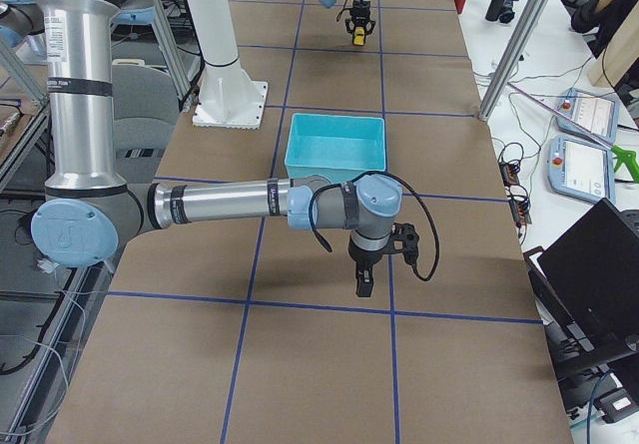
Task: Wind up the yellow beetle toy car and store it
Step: 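Keep dragging the pressed car backward with the left gripper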
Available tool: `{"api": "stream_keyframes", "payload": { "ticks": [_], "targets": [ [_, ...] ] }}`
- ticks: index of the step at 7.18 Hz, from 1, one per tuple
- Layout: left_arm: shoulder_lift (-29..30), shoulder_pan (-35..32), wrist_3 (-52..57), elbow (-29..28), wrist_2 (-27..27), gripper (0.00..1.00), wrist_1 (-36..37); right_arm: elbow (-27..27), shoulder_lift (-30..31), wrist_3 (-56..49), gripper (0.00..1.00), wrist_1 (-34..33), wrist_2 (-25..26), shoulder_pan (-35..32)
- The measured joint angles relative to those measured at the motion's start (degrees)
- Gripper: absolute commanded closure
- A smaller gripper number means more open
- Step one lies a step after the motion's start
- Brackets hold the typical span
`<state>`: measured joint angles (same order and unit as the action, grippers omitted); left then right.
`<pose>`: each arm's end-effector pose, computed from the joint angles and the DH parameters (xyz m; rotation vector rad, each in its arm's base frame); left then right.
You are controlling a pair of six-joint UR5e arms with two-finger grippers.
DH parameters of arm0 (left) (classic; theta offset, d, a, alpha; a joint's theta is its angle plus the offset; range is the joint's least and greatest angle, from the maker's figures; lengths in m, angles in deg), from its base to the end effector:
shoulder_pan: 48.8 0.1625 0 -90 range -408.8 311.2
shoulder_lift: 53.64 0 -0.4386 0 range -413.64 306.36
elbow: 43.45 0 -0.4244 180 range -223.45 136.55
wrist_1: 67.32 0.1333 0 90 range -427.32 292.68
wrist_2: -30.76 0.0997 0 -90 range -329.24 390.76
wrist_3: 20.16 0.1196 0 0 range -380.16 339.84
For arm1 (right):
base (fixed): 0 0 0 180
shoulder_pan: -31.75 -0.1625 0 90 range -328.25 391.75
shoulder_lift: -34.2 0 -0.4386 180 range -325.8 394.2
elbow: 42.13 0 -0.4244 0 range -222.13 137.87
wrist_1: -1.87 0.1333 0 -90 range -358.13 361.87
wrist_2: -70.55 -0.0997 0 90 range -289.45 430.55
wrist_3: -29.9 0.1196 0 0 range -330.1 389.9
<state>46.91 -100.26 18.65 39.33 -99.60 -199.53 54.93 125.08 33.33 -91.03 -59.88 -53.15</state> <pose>0.3544 -0.5345 0.5617 0.8466 0.7378 1.5002 0.0093 -0.5228 0.6405 0.0022 -0.7076 -0.0481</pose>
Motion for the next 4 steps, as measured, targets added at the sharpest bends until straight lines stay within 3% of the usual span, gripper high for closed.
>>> {"api": "stream_keyframes", "payload": {
  "ticks": [4],
  "targets": [
    [-0.68, -0.7, 0.03, 0.02, -0.84, 1.0, -0.76, -0.03, -0.06, 0.0, 0.0, 0.0, 0.0, 0.17]
  ]
}}
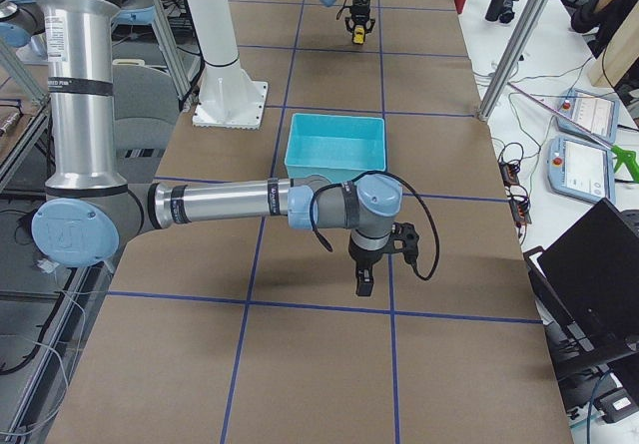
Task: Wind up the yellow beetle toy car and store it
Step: 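Keep dragging the pressed car backward with the left gripper, then open the left gripper and raise the left arm off the car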
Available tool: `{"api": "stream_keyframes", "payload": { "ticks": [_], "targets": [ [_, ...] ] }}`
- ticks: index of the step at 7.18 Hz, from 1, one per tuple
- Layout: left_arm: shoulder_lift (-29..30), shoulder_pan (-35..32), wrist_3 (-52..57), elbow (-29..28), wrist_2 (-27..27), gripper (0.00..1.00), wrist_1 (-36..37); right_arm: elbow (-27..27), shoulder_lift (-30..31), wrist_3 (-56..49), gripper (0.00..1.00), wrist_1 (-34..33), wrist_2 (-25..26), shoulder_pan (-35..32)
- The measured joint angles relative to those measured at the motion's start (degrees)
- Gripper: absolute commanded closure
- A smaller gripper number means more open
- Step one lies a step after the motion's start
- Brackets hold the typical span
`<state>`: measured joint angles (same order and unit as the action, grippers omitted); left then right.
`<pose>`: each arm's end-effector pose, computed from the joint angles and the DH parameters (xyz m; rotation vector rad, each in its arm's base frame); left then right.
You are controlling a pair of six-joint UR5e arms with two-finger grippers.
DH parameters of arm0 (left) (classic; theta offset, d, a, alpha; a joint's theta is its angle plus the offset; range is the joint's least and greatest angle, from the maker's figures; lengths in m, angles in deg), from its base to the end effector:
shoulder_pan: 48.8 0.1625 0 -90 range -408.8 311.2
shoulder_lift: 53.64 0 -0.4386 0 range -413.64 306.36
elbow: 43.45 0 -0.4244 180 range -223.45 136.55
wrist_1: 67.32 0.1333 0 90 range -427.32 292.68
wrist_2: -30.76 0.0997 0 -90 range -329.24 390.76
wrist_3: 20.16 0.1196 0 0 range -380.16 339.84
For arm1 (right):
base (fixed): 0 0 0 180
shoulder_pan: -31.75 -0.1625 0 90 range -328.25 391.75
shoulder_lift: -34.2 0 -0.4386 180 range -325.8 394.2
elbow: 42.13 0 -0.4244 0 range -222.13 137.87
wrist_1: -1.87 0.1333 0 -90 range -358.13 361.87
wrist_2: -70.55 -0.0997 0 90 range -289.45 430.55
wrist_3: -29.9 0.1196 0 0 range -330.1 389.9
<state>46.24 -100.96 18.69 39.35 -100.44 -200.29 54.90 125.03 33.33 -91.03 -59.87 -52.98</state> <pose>0.3454 -0.5335 0.5664 0.8512 0.7468 1.4939 0.0077 -0.5233 0.6404 0.0015 -0.7075 -0.0511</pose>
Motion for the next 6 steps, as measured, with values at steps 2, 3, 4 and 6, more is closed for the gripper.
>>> {"api": "stream_keyframes", "payload": {
  "ticks": [2, 3, 4, 6],
  "targets": [
    [-0.13, -0.04, 0.45, 0.0, -0.02, 1.0, -0.09, 0.0, -0.01, 0.0, 0.0, 0.0, 0.0, 0.01],
    [-0.24, -0.04, 0.69, 0.02, -0.02, 0.05, -0.12, 0.0, 0.0, 0.0, 0.0, 0.0, 0.0, 0.0],
    [-0.4, -0.13, 0.76, 0.05, -0.05, 0.0, -0.15, 0.0, -0.01, 0.0, 0.0, 0.0, 0.0, 0.01],
    [-0.53, -0.36, 0.79, 0.08, -0.1, 0.0, -0.18, 0.0, -0.03, 0.0, 0.0, 0.0, 0.0, 0.01]
  ]
}}
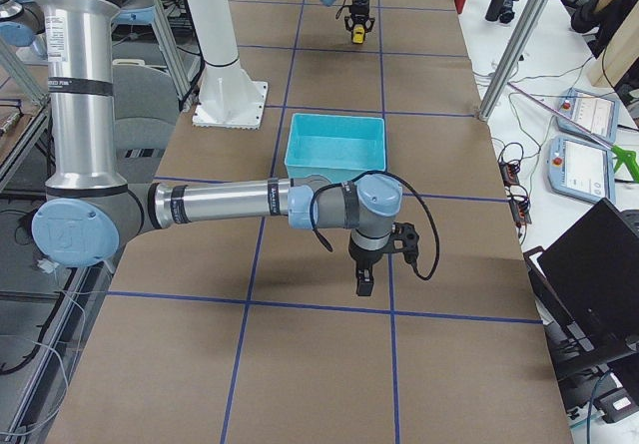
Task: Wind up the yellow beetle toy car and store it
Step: 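Open the left gripper and raise the left arm off the car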
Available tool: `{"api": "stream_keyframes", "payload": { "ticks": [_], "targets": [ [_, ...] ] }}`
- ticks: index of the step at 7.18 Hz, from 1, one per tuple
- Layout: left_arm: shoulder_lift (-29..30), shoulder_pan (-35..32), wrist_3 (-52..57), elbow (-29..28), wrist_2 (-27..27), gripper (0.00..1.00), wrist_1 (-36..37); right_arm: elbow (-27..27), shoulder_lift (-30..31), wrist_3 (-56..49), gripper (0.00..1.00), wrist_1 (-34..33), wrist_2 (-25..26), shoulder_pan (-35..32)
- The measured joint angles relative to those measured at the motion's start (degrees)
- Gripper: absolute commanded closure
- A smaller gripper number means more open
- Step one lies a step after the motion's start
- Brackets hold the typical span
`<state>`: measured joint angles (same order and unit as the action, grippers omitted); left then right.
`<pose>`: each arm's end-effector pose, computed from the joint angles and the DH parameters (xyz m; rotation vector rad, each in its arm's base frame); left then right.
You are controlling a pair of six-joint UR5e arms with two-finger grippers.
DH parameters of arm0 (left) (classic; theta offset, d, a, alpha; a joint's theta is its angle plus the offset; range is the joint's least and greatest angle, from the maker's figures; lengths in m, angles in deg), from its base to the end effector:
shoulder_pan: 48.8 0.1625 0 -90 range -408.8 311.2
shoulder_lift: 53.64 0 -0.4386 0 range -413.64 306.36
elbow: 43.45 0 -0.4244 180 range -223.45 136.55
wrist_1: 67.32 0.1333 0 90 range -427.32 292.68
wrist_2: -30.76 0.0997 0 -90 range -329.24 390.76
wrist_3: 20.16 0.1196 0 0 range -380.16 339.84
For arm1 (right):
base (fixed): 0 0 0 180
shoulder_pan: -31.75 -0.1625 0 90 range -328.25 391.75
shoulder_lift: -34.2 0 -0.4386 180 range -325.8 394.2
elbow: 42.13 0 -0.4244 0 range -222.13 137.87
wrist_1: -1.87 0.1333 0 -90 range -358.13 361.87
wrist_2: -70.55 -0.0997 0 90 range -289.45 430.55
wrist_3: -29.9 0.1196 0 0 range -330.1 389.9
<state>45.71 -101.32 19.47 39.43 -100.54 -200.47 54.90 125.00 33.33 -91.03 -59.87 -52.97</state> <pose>0.3398 -0.5325 0.5709 0.8542 0.7414 1.5000 0.0076 -0.5235 0.6401 0.0020 -0.7075 -0.0514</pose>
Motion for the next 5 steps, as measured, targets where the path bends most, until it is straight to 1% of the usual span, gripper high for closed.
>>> {"api": "stream_keyframes", "payload": {
  "ticks": [5],
  "targets": [
    [-0.03, -1.13, -0.13, 0.0, -0.29, 0.0, 0.29, 0.01, 0.0, 0.0, 0.0, 0.0, 0.0, 0.09]
  ]
}}
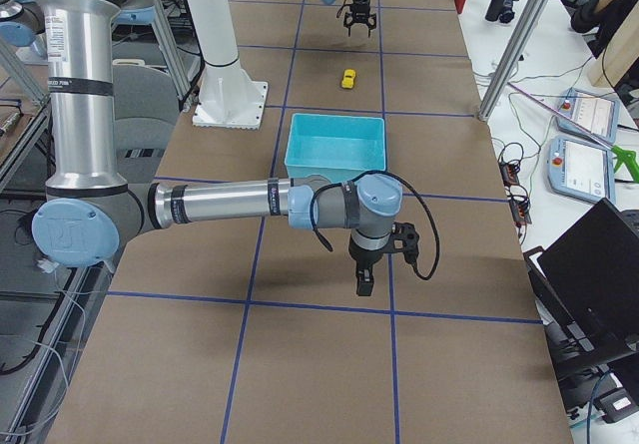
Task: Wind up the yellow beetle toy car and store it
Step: 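Open the left gripper and raise the left arm off the car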
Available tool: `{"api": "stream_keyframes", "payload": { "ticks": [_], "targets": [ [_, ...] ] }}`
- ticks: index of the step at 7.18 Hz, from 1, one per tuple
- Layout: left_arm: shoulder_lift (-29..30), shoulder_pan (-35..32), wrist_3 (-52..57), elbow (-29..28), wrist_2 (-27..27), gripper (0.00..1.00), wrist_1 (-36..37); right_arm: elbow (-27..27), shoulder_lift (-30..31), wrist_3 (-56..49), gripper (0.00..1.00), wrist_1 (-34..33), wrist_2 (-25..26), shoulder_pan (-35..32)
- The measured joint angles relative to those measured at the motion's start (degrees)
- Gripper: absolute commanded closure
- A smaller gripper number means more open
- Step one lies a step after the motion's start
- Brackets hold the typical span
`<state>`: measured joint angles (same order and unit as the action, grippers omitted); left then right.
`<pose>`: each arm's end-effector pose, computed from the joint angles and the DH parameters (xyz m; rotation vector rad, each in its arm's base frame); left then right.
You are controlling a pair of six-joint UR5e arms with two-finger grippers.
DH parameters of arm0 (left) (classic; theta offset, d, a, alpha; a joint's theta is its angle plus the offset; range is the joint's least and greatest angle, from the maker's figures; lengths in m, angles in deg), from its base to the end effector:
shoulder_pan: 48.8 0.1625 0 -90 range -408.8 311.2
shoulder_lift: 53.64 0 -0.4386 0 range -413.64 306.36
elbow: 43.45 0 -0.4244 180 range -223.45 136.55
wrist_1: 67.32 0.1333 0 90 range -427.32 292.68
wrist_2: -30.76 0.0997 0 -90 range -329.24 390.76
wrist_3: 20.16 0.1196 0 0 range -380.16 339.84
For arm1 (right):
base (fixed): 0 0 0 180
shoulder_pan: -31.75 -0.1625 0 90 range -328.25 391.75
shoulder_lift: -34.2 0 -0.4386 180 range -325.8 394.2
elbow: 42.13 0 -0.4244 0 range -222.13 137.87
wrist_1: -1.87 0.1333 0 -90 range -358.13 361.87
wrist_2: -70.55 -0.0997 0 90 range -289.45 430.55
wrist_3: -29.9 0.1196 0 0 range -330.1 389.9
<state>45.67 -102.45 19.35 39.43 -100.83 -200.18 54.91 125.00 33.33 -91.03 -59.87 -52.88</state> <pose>0.3293 -0.5384 0.5717 0.8517 0.7378 1.4808 0.0068 -0.5235 0.6400 0.0016 -0.7075 -0.0530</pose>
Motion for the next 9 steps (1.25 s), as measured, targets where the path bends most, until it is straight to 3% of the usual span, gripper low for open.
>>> {"api": "stream_keyframes", "payload": {
  "ticks": [2, 4, 7, 9],
  "targets": [
    [0.14, -3.84, -0.45, 0.21, -1.7, 0.0, 4.16, 0.06, 0.0, 0.0, 0.0, 0.0, 0.0, 0.36],
    [0.07, -9.01, -4.53, 3.73, -2.57, 0.0, 16.77, 0.08, -0.08, 0.0, 0.0, 0.0, 0.0, 0.58],
    [0.48, -17.71, -23.1, 7.68, -2.57, 0.0, 33.48, 0.93, -2.04, 0.29, 0.0, -1.56, 0.06, 1.16],
    [0.16, -22.61, -34.61, 11.99, -2.91, 0.0, 39.16, 3.4, -7.22, 0.44, 0.0, -9.14, 0.08, 1.51]
  ]
}}
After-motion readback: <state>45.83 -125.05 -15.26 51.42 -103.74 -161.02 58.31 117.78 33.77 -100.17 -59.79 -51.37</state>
